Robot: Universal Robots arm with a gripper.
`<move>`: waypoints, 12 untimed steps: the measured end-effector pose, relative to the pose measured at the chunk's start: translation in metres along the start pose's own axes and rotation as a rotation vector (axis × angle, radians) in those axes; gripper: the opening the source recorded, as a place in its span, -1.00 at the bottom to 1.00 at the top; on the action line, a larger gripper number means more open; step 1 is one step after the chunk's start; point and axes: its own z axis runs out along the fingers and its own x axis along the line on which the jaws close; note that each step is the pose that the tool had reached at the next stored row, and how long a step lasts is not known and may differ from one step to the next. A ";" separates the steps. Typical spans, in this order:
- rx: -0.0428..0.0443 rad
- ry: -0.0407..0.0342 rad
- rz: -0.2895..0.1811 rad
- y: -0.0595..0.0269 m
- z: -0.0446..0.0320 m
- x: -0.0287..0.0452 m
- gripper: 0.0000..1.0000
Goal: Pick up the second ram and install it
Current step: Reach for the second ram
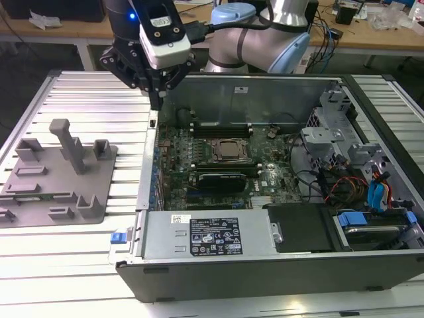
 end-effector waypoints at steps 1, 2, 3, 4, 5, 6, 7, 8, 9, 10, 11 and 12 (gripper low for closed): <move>-0.0001 -0.0001 0.000 -0.0001 0.0000 0.0012 -0.84; -0.0001 0.0000 0.000 -0.0002 0.0000 0.0027 -0.84; -0.0001 -0.0001 0.000 -0.0004 0.0000 0.0053 -0.84; -0.0002 -0.0002 0.000 -0.0005 0.0001 0.0074 -0.84; 0.0001 0.0000 0.000 -0.0007 0.0001 0.0092 -0.84; -0.0001 -0.0001 0.000 -0.0008 0.0002 0.0111 -0.84; -0.0001 -0.0001 0.000 -0.0010 0.0003 0.0133 -0.84; -0.0001 -0.0001 0.000 -0.0011 0.0004 0.0148 -0.84; -0.0001 -0.0001 0.000 -0.0013 0.0004 0.0164 -0.84; -0.0001 -0.0001 0.000 -0.0015 0.0005 0.0200 -0.84; -0.0001 -0.0001 0.000 -0.0016 0.0005 0.0215 -0.84; 0.0000 -0.0001 0.000 -0.0017 0.0005 0.0228 -0.84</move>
